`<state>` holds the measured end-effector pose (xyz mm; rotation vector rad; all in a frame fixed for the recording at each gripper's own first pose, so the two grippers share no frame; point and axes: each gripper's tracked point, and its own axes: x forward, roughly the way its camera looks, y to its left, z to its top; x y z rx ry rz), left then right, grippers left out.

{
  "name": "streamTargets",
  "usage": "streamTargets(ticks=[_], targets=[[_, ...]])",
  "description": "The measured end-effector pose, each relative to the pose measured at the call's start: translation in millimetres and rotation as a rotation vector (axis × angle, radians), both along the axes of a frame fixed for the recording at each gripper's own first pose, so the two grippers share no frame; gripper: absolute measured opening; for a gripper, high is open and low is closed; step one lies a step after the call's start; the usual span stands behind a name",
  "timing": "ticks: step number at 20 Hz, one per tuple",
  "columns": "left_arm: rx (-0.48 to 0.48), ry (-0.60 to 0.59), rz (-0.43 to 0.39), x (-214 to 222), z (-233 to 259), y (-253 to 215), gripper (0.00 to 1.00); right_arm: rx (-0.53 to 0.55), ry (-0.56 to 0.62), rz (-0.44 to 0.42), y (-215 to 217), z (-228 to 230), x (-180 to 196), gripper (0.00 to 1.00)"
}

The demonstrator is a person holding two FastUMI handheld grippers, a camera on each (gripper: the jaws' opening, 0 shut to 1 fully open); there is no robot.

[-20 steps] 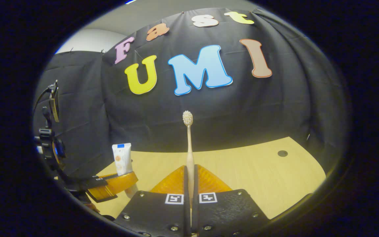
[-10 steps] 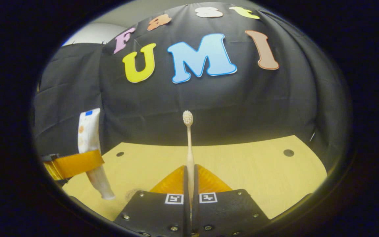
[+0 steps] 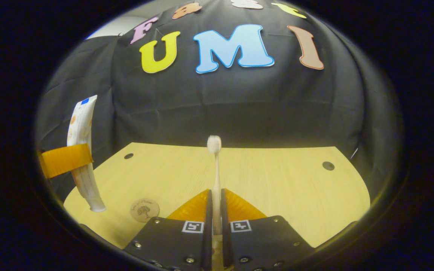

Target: Put the toothbrush and toothpaste on the desktop into the cup, then pick up the cup and place it on the coaster on the desktop.

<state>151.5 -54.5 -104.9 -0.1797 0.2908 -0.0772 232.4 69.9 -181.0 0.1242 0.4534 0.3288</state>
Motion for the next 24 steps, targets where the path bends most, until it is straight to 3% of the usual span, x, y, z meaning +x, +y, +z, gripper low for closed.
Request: streamTargets(ticks=[1, 3, 7, 10, 11, 17, 24], targets=[[-0.002, 0.003, 0.000, 0, 0, -1, 0.28, -0.004, 0.004, -0.003, -1, 1, -1, 0.23], [-0.008, 0.005, -0.004, -1, -1, -2, 0.27, -0.014, 0.008, 0.001, -3, -1, -1, 0.33], [-0.008, 0.007, -0.018, 5, -4, -8, 0.27, -0.033, -0.006, -0.013, -11, 7, -11, 0.76], [-0.013, 0.010, -0.037, 9, -7, -16, 0.27, -0.032, -0.021, -0.037, -22, 16, -17, 0.80], [-0.015, 0.008, -0.046, 9, -7, -20, 0.27, -0.030, -0.027, -0.051, -29, 21, -19, 0.91], [-0.023, -0.025, -0.111, 27, -8, -52, 0.27, 0.027, -0.051, -0.141, -74, 51, -35, 0.93], [-0.029, -0.071, -0.185, 49, -16, -93, 0.27, 0.038, -0.007, -0.226, -125, 48, -65, 0.93]])
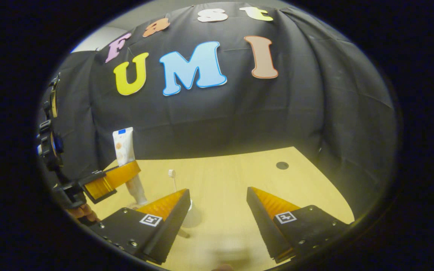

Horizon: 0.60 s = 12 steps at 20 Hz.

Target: Put the toothbrush and toothpaste on the desktop into the cup, then pick up the cup and place it on the coaster on the desktop.

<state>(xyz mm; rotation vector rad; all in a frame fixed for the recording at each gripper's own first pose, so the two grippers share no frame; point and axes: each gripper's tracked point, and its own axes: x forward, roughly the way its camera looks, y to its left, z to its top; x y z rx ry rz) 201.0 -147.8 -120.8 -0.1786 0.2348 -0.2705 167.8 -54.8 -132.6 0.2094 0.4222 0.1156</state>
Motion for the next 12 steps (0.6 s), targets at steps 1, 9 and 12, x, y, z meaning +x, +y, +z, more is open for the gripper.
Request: streamTargets(ticks=[1, 9, 12], targets=[[0.001, -0.006, -0.007, 3, -2, -4, 0.27, 0.002, 0.008, -0.008, -5, -3, -4, 0.93], [0.008, -0.008, -0.064, 16, -30, -37, 0.27, 0.042, 0.067, -0.039, -19, -15, -22, 0.93], [0.022, -0.007, -0.079, 17, -41, -45, 0.27, 0.046, 0.092, -0.026, -13, -24, -26, 0.93]])
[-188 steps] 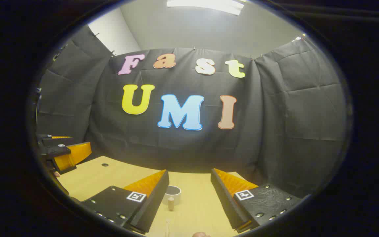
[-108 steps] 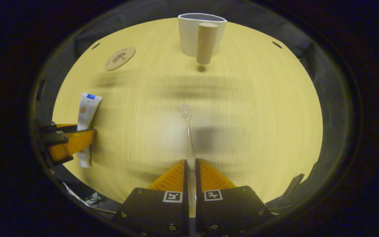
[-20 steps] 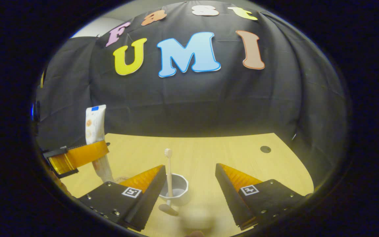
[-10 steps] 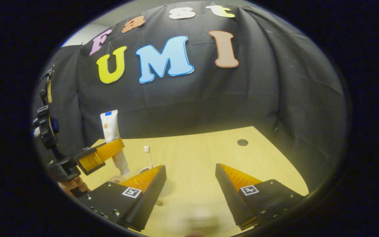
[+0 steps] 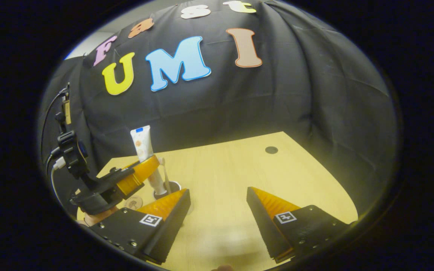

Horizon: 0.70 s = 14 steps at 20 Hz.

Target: Put the toothbrush and toothpaste on the desktop into the cup, then pick up the cup and place it on the coaster on the desktop.

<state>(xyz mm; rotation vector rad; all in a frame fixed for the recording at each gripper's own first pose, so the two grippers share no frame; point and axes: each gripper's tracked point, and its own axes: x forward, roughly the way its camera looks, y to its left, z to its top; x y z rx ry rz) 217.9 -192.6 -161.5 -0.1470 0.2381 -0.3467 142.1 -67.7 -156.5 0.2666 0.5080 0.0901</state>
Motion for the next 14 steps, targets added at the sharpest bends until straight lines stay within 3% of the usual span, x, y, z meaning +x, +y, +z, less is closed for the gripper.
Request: streamTargets(ticks=[2, 8, 9, 12, 14], targets=[[0.021, -0.001, -0.002, 1, -7, -1, 0.26, 0.001, 0.007, 0.009, 3, -2, -1, 0.93], [0.027, 0.024, -0.005, 0, -17, -2, 0.36, 0.025, 0.006, 0.013, 5, -1, 0, 0.93], [0.024, 0.025, -0.017, -2, -16, -3, 0.65, 0.028, 0.007, 0.013, 5, -1, 0, 0.93], [0.021, 0.017, -0.009, -4, -11, 0, 0.95, 0.031, 0.007, 0.015, 7, -1, 1, 0.93], [0.025, 0.009, 0.006, -4, -7, 6, 0.97, 0.035, 0.005, 0.020, 11, 0, 3, 0.93]])
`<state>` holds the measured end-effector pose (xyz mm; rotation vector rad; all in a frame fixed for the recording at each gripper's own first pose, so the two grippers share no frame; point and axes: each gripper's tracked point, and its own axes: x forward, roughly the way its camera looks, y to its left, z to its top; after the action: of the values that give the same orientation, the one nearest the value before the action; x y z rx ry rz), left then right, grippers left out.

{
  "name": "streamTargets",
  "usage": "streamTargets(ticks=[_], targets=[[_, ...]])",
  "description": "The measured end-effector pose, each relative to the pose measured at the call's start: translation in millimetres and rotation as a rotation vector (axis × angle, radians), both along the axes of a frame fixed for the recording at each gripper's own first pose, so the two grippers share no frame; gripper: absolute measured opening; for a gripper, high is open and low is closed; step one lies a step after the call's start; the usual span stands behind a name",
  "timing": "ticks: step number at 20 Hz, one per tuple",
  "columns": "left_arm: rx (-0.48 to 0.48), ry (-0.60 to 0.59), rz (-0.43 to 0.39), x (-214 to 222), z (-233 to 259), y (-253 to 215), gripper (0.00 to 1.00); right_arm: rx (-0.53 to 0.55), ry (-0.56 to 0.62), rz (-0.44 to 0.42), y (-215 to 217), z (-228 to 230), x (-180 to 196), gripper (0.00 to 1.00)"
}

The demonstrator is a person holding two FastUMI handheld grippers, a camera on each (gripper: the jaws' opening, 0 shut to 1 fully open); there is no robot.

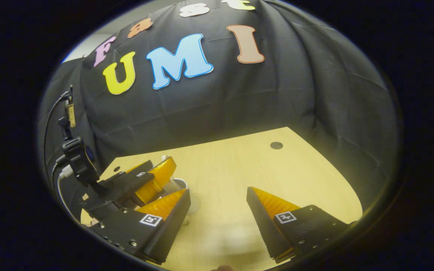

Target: Put the toothbrush and toothpaste on the desktop into the cup, then pick up the cup and place it on the coaster on the desktop.

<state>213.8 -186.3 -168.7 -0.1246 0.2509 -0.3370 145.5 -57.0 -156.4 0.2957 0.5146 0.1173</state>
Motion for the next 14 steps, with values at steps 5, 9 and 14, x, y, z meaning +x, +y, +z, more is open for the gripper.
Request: streamTargets(ticks=[5, 9, 14], targets=[[0.012, -0.032, 0.013, -4, 16, 16, 0.99, 0.002, 0.003, 0.017, 13, 2, 3, 0.93], [0.021, -0.051, 0.024, -11, 27, 31, 0.97, -0.003, 0.008, 0.040, 31, 3, 7, 0.93], [0.029, -0.067, 0.042, -15, 38, 51, 0.97, -0.012, 0.029, 0.071, 54, -1, 10, 0.93]])
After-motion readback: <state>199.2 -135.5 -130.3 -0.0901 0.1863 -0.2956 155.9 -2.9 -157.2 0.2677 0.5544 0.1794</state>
